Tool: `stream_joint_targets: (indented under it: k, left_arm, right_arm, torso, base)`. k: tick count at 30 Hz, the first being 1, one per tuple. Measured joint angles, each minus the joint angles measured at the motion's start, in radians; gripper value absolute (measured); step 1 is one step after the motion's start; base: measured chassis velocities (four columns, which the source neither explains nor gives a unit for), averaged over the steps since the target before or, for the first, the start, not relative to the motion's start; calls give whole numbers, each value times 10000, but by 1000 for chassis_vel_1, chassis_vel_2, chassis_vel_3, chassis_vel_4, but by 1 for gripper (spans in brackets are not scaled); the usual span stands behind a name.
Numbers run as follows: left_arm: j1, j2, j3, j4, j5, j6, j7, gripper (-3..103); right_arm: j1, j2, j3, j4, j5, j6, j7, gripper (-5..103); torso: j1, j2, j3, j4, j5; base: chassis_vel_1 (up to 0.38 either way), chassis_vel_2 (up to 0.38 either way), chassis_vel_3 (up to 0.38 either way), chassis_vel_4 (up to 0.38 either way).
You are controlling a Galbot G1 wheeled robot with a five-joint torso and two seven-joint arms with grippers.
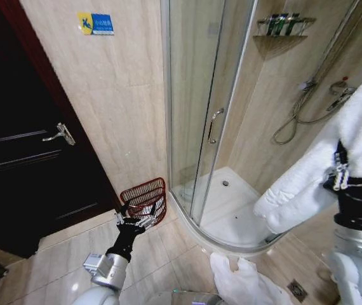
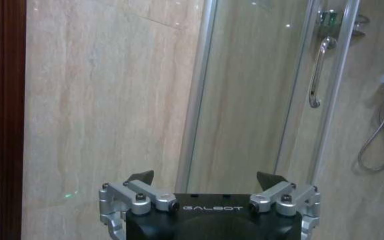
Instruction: Discard the used towel into the hamper.
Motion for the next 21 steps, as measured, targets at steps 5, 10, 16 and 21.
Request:
stream_joint_targets:
  k: [5, 10, 16, 21]
  left_arm:
    - [0, 0, 0, 0, 0, 0, 0, 100]
    - [0, 0, 0, 0, 0, 0, 0, 100]
    - [-1, 0, 0, 0, 0, 0, 0, 100]
    - [0, 0, 0, 0, 0, 0, 0, 100]
  right_arm:
    - [-122, 300, -160, -255, -270, 244, -8, 12]
    - [-194, 651, -369, -332, -617, 530, 3, 12]
    - [-319, 904, -446, -290, -769, 704, 22, 12]
    - [-436, 958, -444, -99, -862, 821, 36, 12]
  torso:
    - [0, 0, 0, 0, 0]
    - [0, 0, 0, 0, -4]
    - [0, 0, 0, 0, -3]
    - [0, 0, 0, 0, -5]
  base:
    - [0, 0, 0, 0]
    - [0, 0, 0, 0]
    - [0, 0, 0, 0]
    - [0, 0, 0, 0]
